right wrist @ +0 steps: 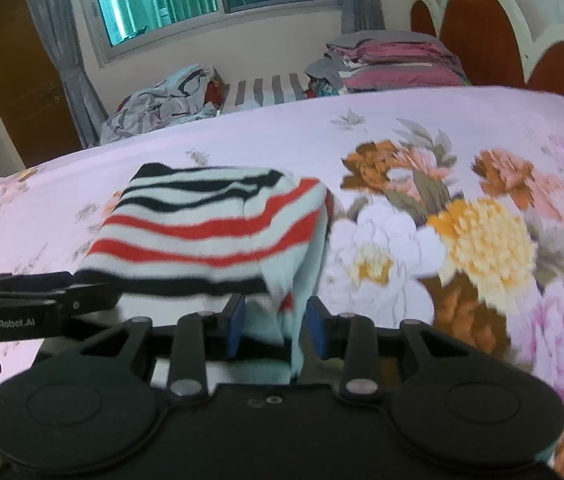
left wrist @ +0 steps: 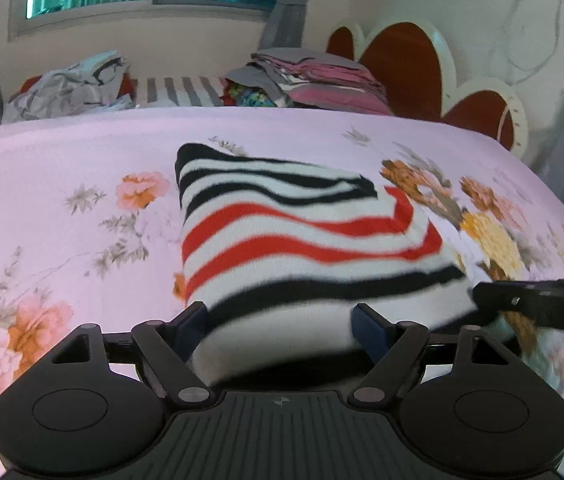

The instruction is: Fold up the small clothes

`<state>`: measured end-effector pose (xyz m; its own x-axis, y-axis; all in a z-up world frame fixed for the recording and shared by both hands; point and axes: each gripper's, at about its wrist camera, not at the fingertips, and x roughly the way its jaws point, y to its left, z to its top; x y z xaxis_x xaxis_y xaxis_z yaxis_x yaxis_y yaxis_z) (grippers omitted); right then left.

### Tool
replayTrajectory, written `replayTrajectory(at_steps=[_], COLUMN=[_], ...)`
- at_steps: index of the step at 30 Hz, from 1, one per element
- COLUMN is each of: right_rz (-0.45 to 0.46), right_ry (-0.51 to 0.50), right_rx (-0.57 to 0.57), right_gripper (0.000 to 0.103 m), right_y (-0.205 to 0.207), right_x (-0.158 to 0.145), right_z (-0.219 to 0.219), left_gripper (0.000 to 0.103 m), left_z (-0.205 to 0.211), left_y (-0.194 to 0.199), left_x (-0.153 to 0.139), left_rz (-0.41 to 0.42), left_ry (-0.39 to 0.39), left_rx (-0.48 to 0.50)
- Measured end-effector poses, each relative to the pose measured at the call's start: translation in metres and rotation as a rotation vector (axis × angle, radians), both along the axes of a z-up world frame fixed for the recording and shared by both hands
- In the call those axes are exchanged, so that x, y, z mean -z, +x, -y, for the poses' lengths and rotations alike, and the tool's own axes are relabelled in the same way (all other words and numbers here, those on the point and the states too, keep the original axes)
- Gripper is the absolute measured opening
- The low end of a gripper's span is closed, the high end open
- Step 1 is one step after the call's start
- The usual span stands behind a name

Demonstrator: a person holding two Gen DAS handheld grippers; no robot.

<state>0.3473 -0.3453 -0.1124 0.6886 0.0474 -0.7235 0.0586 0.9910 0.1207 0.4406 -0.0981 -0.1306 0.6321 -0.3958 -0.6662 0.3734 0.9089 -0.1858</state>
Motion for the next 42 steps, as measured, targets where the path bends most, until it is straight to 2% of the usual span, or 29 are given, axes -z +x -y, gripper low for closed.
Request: replayTrajectory(at_steps=[3,6,8,12,17,18,19,20,24,26,29,31,36,42], right_rz=[-0.004,-0.039,-0.068,-0.089,-0.082,-0.071,-0.056,-0.047,-0.048,-0.066,-0.089,-0.107,-0.102,-0.095], right_ry=[-0.004,-0.041,-0.03,0.031,0.078,0.098,0.122,0.14,0.201,0.242,0.325,0.34,0.405,0.394], right_rx=[0.025,0.046,0.066,0.115,0.114,0.118,0.121,0.121,0.1,0.09,0.067,0.056,0.022,-0.039], right_gripper=[0.032,0.03,0.03,0.032,0.044,0.052,0.061,0.065,0.067,0.072,0.073,0.074,0.078,0.077], right_y=[-0.014,-0.021,-0.022,-0.023,-0.024,-0.023,-0.02,-0.016,0.014,0.031,0.051,0.061,0.075,0.089], right_x=[0.002,0.011,0.021,0.028,0.015,0.011,0.008,0.006,0.008,0.016,0.03,0.039,0.052,0.057], right_z=[-0.001,-0.004,-0.002,0.006,0.014,0.016,0.019,0.021,0.029,0.034,0.04,0.041,0.045,0.036], left_gripper=[0.078,0.078,0.078,0.078,0.078,0.078,0.08,0.081,0.084,0.085,0.087,0.092,0.094,0.094], left_z=[-0.009,-0.022,-0.027,-0.028,-0.037,-0.038,-0.039,-0.039,-0.032,-0.028,-0.019,-0.015,-0.008,-0.002], left_y=[-0.008,-0.008,-0.007,-0.007,0.0,0.004,0.008,0.013,0.026,0.033,0.042,0.049,0.062,0.071], left_x=[0.009,0.023,0.028,0.028,0.017,0.014,0.013,0.013,0.014,0.014,0.015,0.018,0.026,0.036], left_rz=[-0.017,-0.092,-0.117,-0.121,-0.133,-0.137,-0.15,-0.166,-0.166,-0.169,-0.172,-0.183,-0.209,-0.224], left_ry=[0.002,-0.055,-0.089,-0.101,-0.149,-0.163,-0.174,-0.181,-0.189,-0.186,-0.175,-0.17,-0.169,-0.188], left_rx=[0.019,0.02,0.017,0.04,0.015,0.0,-0.015,-0.025,-0.053,-0.054,-0.048,-0.057,-0.065,-0.056])
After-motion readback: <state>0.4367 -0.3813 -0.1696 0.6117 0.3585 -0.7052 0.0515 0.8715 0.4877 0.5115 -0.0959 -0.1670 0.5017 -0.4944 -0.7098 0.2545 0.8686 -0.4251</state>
